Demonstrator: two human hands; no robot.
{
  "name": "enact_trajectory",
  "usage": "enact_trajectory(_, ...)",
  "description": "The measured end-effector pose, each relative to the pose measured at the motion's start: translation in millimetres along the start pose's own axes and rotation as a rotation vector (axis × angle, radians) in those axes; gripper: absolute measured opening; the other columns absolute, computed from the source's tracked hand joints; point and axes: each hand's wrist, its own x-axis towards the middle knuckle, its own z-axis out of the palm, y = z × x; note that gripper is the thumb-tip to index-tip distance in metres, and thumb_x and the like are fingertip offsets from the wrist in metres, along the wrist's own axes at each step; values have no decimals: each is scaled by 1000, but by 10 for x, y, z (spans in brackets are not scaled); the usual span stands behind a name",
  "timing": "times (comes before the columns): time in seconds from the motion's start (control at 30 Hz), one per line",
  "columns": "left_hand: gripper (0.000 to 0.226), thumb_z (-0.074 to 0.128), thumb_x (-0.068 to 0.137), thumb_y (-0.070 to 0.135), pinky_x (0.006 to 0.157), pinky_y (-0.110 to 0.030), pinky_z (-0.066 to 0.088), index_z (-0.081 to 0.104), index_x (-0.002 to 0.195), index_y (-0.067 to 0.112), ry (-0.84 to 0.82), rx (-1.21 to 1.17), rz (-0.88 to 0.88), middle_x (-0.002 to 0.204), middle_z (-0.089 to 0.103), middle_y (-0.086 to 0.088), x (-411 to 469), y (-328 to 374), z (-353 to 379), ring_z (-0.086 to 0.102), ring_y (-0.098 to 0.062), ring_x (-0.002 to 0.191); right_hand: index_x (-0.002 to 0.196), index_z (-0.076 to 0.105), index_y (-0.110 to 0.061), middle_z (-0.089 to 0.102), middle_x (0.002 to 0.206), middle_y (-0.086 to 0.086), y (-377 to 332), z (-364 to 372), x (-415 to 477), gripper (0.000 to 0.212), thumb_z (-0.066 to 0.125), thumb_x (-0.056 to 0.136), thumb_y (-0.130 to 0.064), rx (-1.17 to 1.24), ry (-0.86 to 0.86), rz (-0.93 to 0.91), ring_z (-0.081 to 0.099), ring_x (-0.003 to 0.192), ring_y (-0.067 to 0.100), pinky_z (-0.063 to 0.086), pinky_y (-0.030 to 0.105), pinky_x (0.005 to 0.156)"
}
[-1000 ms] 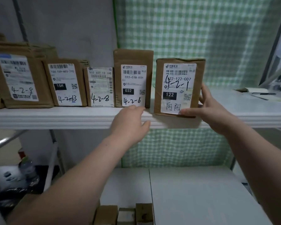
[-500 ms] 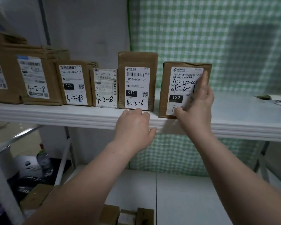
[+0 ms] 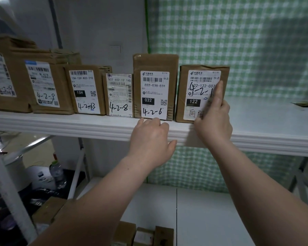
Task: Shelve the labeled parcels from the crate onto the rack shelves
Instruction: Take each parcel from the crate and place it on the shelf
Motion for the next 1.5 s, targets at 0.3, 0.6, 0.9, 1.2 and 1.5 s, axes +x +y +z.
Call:
enact_trajectory(0.3,45,45,89,53,98,-37,33,59,115,18,-19,-8,-45,104,58,-4,-18,43,-5,52,-24,99,154,-13,-36,33,151,11,9,7,-25,99,60,90,-19,-43,-13,-37,45,130,32,42,46,94)
enact_trajectory(0.6,63,48,89,52,115,-48,21,37,143,19,-119,-11,-116,135,47,-3,-98,123,-18,44,-22,125,155,1,-35,12,161,14,53,-138,-90,89,58,90,-16,52,-143,-52,26,144,34,36,49,106)
enact_trajectory(0.9,72,55,91,40,118,-53,9,20,152,25,-325,-211,-186,161,11,2,-560,113,-147,8,-17,147,121,60,-18,44,129,3,-26,-281,-630,37,60,84,-13,424,-30,-25,50,118,26,41,36,104)
enact_trajectory(1.2,38,57,88,33,88,-30,49,63,124,21,-385,-413,-447,112,66,2,-2166,-495,-375,60,-16,101,87,73,-18,71,83,1,-556,125,-2129,9,65,85,-16,480,-584,-24,65,80,20,52,37,77)
enact_trajectory(1.5,36,54,92,20,60,-24,29,40,59,21,-464,-368,-896,61,43,5,-5022,-1719,-1276,45,-14,65,72,68,-10,65,67,4,-1606,828,-4755,24,62,91,-23,431,-1096,-63,61,70,20,46,32,67)
